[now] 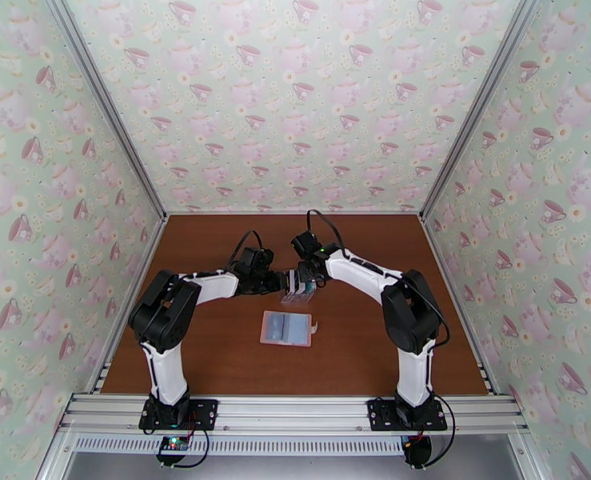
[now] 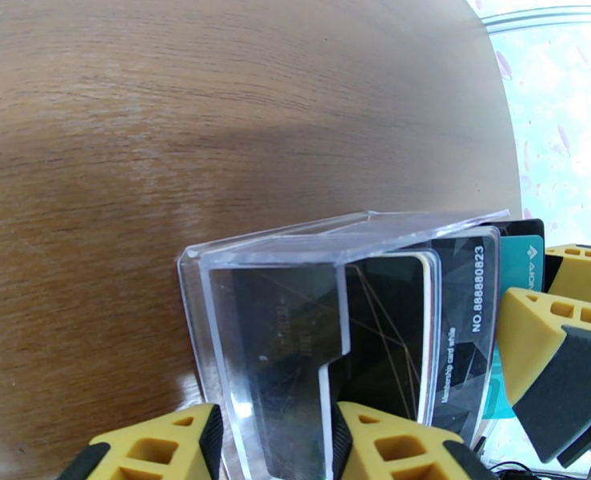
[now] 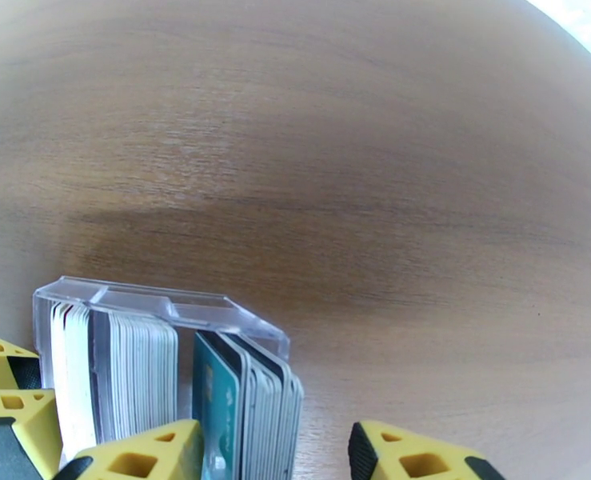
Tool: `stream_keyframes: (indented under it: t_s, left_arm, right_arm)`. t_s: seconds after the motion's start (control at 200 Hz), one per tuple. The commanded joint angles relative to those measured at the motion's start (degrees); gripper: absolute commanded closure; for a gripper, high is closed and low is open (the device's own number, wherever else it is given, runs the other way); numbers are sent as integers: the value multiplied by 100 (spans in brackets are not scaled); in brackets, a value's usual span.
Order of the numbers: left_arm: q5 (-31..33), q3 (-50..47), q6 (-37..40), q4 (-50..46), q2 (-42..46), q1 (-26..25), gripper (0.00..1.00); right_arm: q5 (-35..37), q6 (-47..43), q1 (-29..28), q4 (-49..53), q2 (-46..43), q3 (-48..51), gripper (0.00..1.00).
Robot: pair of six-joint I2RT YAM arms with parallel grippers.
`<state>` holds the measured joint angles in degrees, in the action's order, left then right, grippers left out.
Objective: Put the credit cards into the card holder
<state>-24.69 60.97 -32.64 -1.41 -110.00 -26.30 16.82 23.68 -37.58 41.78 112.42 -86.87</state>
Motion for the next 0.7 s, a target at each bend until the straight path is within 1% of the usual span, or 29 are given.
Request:
stream_keyframes:
  t_s: [0.0,0.691]
  left_arm:
    - [27,76,-12,-169,-211,16,57]
    - [25,85,-31,-184,-218,20,57]
  right_arm:
    - [289,-95,-26,178,-13,-88,47]
    - [489,-169,-40,399,-367,-154,50]
